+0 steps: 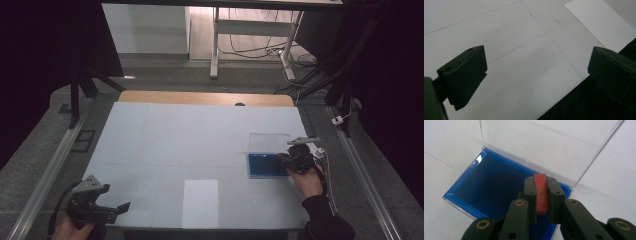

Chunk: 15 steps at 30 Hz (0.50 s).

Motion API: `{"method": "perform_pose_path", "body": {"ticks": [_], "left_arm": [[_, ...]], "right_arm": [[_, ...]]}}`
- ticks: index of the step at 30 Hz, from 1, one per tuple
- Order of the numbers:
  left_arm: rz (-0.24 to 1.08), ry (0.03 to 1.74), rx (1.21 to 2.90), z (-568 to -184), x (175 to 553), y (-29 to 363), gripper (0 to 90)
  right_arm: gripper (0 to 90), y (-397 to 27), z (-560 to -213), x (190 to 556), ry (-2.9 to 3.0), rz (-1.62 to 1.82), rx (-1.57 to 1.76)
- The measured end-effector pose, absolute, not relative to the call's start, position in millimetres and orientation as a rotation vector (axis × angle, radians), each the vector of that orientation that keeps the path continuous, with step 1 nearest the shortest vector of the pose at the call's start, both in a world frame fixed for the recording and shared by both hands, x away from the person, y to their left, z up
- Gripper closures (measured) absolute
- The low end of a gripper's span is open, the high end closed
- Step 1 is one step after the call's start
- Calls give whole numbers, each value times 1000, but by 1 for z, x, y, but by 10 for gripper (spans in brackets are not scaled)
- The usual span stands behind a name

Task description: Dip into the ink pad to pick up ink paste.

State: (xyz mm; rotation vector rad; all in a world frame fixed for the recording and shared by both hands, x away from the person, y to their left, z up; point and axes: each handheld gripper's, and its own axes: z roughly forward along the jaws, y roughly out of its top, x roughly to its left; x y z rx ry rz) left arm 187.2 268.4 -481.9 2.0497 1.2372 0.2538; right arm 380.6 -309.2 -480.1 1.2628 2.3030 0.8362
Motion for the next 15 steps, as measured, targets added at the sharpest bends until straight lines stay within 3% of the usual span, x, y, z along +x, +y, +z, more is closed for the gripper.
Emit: {"method": "perform_pose_path", "body": {"ticks": [15], "left_arm": [[241, 1238, 2038, -482, 188, 270, 27]], "right_arm": [[797, -307, -478, 379, 2302, 818, 1249]]}}
